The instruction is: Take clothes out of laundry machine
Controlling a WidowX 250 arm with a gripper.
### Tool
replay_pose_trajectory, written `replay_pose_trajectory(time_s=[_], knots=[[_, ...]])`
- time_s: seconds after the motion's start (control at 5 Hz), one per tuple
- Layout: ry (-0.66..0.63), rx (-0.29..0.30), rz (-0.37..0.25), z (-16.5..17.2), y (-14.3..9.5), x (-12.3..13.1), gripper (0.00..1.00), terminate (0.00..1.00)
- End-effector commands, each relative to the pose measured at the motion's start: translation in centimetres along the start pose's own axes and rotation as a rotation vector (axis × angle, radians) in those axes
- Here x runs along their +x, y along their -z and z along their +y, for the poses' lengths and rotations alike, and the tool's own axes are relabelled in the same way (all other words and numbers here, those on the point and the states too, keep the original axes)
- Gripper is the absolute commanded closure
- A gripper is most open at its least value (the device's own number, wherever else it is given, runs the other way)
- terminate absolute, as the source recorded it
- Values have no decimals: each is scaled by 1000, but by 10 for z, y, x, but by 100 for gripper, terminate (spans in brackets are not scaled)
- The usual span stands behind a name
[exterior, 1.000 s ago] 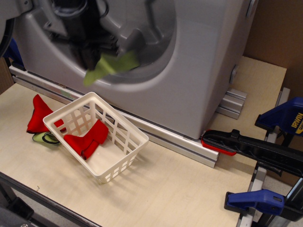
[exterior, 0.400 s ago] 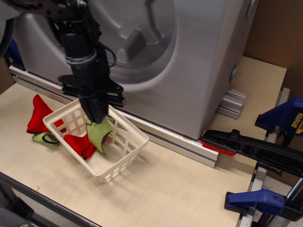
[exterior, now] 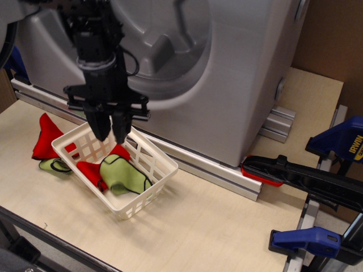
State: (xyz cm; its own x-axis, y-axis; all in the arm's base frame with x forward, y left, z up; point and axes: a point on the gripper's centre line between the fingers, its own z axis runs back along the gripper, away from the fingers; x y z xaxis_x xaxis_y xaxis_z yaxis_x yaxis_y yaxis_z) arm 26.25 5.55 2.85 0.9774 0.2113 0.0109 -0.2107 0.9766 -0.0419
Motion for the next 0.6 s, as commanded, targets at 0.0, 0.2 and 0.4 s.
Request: replay_pose_trajectory(time_s=[0.0,0.2,0.4], knots=[[-11,40,-39,-9,-54,5,0,0],[-11,40,-39,-9,-54,5,0,0],[-11,40,-39,-9,-54,5,0,100]])
